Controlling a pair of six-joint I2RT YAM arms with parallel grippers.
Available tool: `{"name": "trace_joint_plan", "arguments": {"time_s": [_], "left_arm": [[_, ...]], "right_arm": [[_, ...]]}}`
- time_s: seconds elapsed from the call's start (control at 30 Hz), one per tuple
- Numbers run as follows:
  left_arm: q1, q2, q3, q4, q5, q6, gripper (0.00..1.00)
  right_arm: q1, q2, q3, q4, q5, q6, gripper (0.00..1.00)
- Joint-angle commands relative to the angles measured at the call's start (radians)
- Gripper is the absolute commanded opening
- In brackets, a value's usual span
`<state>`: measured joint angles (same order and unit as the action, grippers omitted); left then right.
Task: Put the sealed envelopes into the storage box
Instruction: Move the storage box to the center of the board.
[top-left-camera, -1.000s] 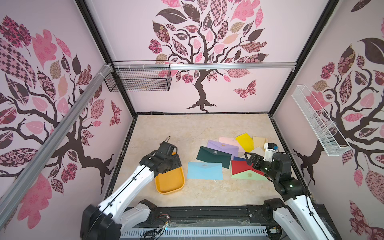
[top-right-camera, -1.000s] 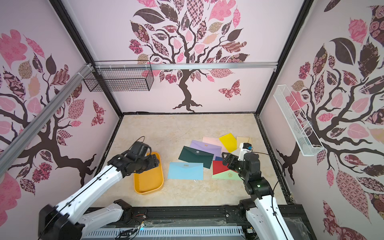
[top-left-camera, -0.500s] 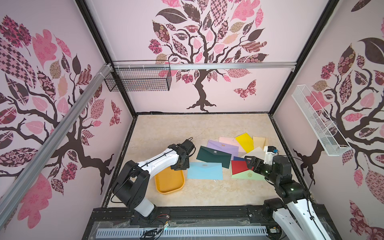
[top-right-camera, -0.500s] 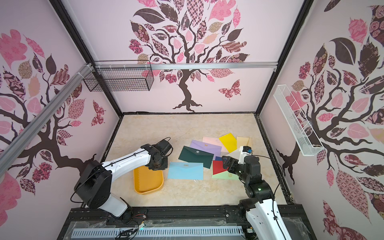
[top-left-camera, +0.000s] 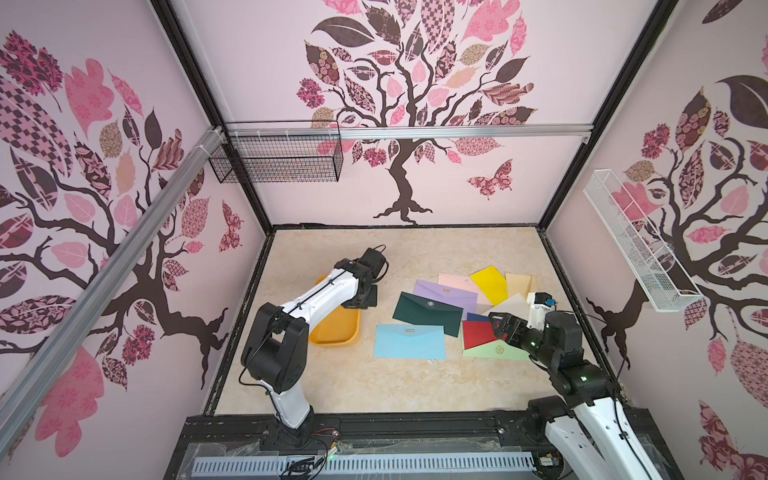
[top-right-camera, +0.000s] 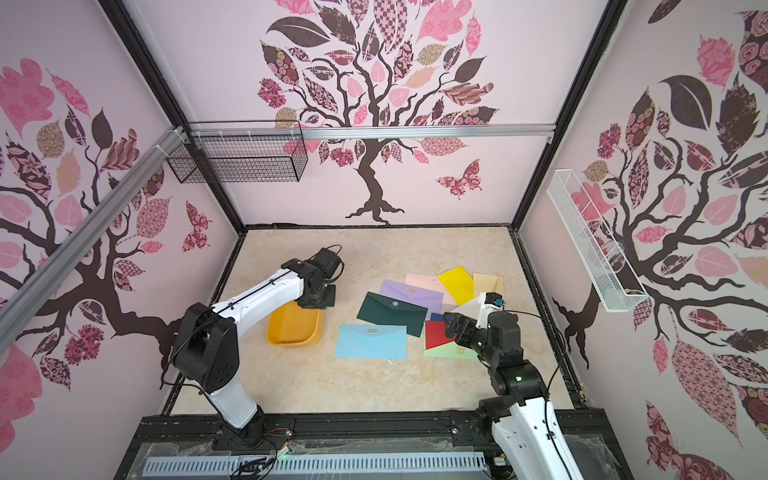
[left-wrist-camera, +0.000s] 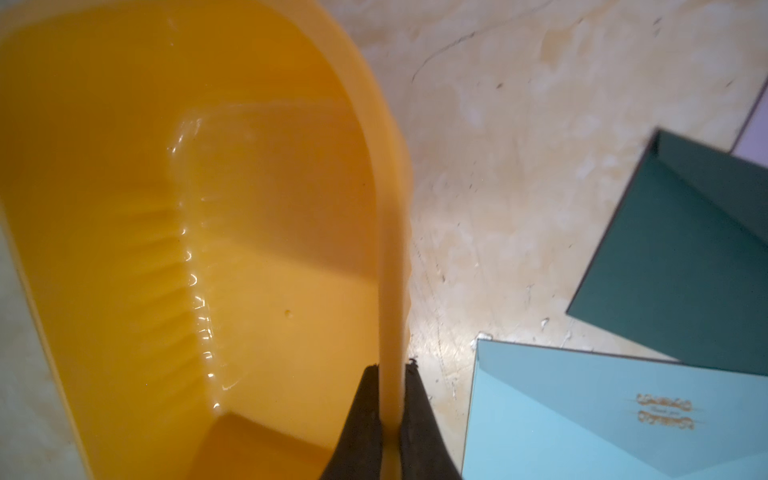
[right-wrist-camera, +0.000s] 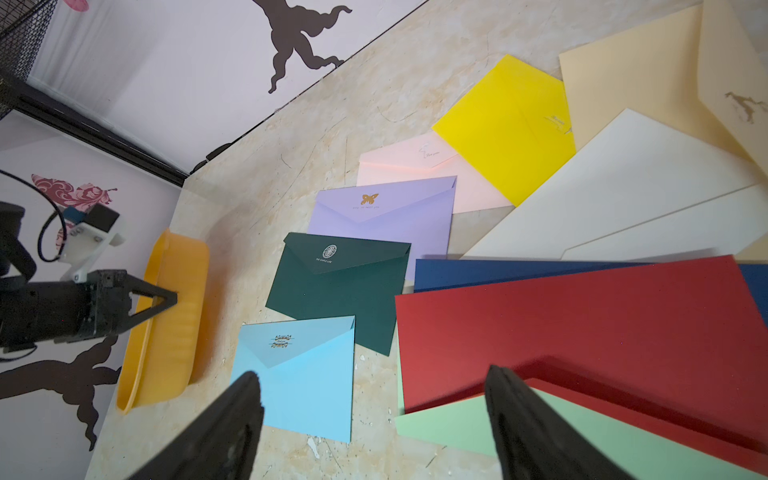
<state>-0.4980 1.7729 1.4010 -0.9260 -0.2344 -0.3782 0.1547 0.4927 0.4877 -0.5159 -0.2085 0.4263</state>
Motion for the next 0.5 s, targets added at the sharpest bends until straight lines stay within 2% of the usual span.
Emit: {"name": "trace_joint_plan", "arguments": {"time_s": [0.0,0.13,0.2,0.33,0.47], "left_arm": [[-0.01,0.06,0.105,0.032,0.026,0.253,0.0],[-0.028,0.129,0.229,0.027,0.037,0.474,0.0],[-0.046,0.134,0.223,0.074,0.051,0.6,0.0],[-0.083,0.164,0.213,0.129,-0.009,0.791,0.0],[-0.086,0.195,0.219,0.092,-0.036,0.913,0.0]], "right_arm": [[0.003,0.0,-0.003,0.005,-0.005,-0.003,0.88],[0.004,0.001,-0.004,0.008,-0.008,-0.004,0.88],[0.003,0.006,-0.003,0.008,-0.008,-0.004,0.88],[0.003,0.017,-0.003,0.012,-0.011,-0.004,0.88],[0.003,0.03,-0.002,0.016,-0.011,-0.004,0.88]]}}
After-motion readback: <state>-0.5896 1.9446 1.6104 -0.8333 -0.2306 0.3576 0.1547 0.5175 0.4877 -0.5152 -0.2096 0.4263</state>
